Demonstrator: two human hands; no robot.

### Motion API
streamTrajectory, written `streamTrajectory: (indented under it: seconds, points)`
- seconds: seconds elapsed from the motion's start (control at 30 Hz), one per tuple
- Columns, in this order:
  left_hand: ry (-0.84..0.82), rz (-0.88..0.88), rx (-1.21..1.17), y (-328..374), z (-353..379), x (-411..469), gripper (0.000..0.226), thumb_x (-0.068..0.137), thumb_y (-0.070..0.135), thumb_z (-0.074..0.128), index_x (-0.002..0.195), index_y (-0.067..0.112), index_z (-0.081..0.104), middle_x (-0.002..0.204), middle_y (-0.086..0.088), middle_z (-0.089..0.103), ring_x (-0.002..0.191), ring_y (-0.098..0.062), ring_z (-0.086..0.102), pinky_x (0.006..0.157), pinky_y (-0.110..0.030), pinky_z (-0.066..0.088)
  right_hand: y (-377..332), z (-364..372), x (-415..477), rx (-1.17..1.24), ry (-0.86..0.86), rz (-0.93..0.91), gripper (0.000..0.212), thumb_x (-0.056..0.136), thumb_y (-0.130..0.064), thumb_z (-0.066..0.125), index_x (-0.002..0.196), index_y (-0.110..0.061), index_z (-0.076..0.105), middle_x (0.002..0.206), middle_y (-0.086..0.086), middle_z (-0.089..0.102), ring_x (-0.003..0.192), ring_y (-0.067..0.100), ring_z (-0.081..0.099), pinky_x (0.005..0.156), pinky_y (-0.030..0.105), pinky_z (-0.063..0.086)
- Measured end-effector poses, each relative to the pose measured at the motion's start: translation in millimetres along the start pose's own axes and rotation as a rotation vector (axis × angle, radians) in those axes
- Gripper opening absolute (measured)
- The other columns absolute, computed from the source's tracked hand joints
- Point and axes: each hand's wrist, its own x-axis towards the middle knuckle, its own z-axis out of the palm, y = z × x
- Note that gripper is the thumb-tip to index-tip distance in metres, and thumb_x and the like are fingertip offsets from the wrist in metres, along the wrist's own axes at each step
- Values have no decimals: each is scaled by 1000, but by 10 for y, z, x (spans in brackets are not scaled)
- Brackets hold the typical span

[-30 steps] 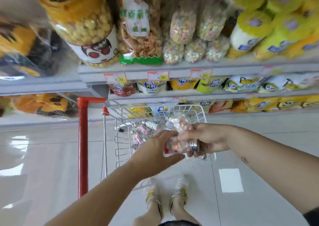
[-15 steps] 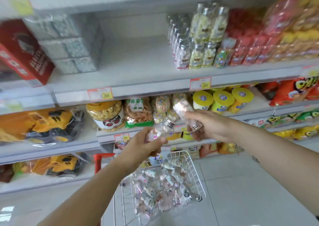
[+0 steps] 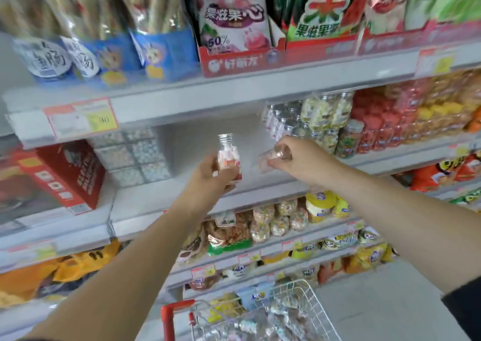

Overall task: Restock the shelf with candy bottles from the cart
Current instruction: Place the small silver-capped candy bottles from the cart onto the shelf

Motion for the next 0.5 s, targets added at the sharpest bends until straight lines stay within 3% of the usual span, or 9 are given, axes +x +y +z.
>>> streamTrajectory:
  seconds: [0.1,0.2,0.33,0.43,0.5]
  points:
    - [34,19,250,34,-86,268,65,73,48,74,130,27,50,117,6,65,100,-16,69,94,-42,54,-6,54,191,-35,11,16,32,83,-43,73,75,-24,47,74,-5,57,70,19,55,64,37,43]
    - [33,58,413,42,-83,472,52,86,32,72,132,24,47,114,8,65,99,-8,64,75,-21,46,-60,63,308,-83,22,10,32,82,-42,72,70,-25,48,73,-4,59,72,19,58,69,37,49]
    - [46,72,446,-36,-50,668,48,84,18,76,123,21,49,101,9,66,91,-8,65,76,-22,48,-199,58,397,-239,42,16,49,84,-53,66,51,-26,42,61,0,54,64,18,52,59,31,42]
    - [66,51,484,-106,-25,771,52,76,21,82,113,26,45,103,5,66,93,-16,66,84,-35,53,-240,99,491,-371,66,74,55,80,-69,60,56,-22,47,60,-2,49,64,18,52,52,29,31]
    - [59,46,518,-155,-2,806,55,74,25,84,112,26,44,105,2,66,93,-18,65,87,-40,53,-217,116,534,-350,62,72,59,76,-76,59,78,-18,62,71,-2,59,73,20,60,54,27,36]
